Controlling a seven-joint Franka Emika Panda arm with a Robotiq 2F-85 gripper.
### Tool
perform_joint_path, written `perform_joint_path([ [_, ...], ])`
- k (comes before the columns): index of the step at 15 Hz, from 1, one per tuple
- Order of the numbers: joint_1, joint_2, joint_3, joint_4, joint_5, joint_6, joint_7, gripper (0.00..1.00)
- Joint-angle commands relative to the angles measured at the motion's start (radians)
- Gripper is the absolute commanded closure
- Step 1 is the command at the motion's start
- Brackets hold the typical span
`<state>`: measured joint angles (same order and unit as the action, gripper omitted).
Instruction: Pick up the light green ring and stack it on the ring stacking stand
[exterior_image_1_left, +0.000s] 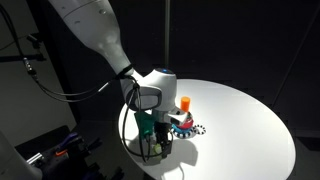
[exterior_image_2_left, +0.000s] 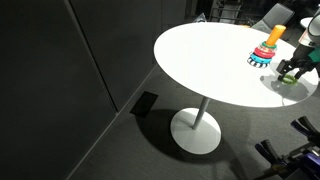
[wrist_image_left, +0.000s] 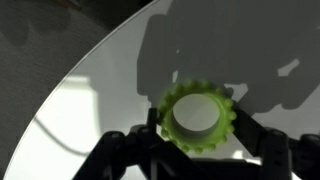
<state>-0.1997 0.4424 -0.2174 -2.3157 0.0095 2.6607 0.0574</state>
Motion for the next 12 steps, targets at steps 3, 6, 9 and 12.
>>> perform_joint_path([
  [3,-0.005,-0.021,-0.012,0.006,0.005,-0.013,0.016,0.51],
  [6,-0.005,-0.048,-0.024,0.000,0.000,-0.021,0.018,0.51],
  [9,0.001,-0.080,-0.040,-0.003,-0.011,-0.032,0.024,0.51],
  [12,0.007,-0.122,-0.056,-0.004,-0.029,-0.055,0.029,0.51],
])
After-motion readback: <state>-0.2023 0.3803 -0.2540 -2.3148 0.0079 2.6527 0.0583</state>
